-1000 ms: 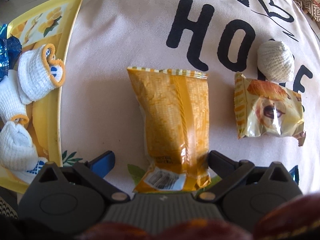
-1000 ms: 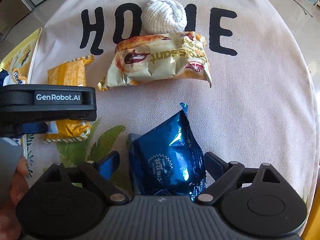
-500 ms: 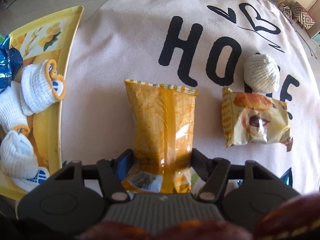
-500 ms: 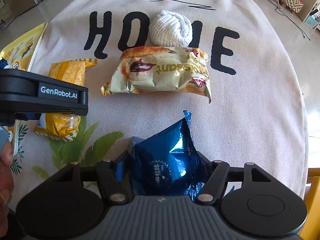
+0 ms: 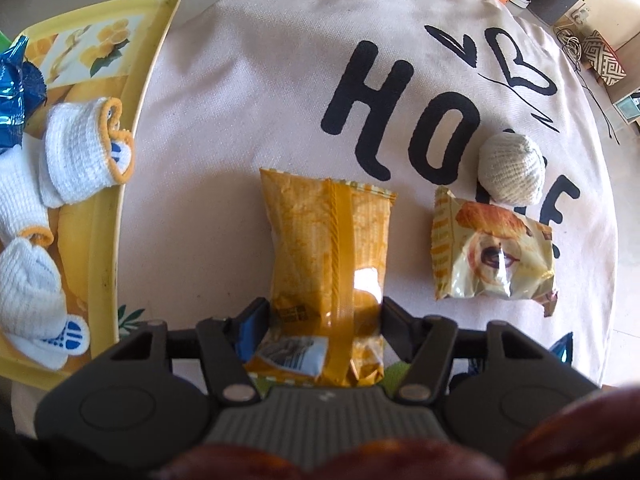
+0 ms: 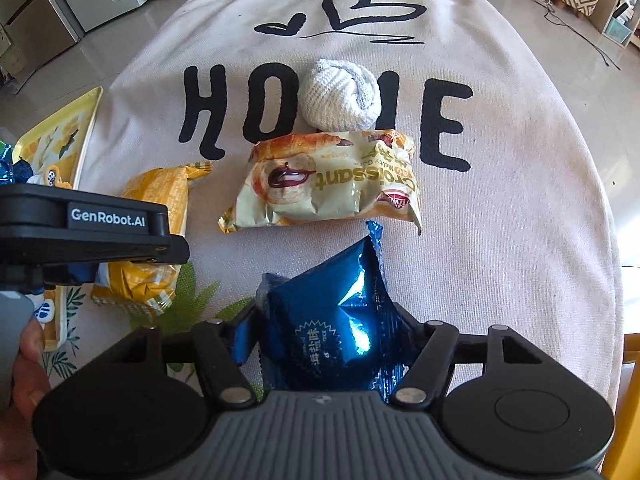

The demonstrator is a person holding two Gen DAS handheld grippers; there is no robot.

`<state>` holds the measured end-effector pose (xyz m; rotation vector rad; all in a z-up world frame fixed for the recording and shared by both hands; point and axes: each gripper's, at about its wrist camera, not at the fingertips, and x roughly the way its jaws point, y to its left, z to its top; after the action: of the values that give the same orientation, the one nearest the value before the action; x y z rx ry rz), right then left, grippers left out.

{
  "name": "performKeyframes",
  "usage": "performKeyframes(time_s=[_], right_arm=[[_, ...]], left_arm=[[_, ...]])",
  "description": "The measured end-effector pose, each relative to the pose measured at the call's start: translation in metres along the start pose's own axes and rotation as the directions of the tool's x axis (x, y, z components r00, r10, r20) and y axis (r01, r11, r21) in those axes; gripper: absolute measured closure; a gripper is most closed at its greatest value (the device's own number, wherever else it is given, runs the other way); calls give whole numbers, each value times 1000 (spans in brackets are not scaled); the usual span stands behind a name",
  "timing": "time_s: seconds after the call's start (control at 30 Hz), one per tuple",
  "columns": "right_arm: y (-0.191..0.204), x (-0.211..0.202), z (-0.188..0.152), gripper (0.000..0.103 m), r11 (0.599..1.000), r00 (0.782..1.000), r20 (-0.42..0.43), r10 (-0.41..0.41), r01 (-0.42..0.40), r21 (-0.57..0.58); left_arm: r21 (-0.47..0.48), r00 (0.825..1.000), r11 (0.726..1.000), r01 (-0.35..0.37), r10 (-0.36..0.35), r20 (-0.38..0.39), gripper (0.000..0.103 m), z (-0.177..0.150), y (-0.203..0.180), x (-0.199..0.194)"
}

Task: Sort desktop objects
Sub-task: 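Grasp a blue foil packet with the right tool while the left tool grasps a yellow snack bag, then carry the blue packet and yellow bag with both tools to the tray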

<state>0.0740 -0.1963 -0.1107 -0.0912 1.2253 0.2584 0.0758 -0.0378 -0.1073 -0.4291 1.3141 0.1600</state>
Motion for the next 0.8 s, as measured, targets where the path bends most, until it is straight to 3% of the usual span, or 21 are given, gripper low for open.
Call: performKeyframes(time_s=[0.37,0.53,0.8], right_arm=[[7,-13,2,36,999,999,23,27,-27,20],[17,-20,6,36,997,996,54,74,-74,12],[37,-21,14,36,989,986,77,149,-149,-4]], left_arm=[[-6,998,1000,30,-29,58,45,6,5,-23],[-30,995,998,58,-56,86,45,15,8,-29],[-63,989,997,51,-41,145,45,26,29,-49]])
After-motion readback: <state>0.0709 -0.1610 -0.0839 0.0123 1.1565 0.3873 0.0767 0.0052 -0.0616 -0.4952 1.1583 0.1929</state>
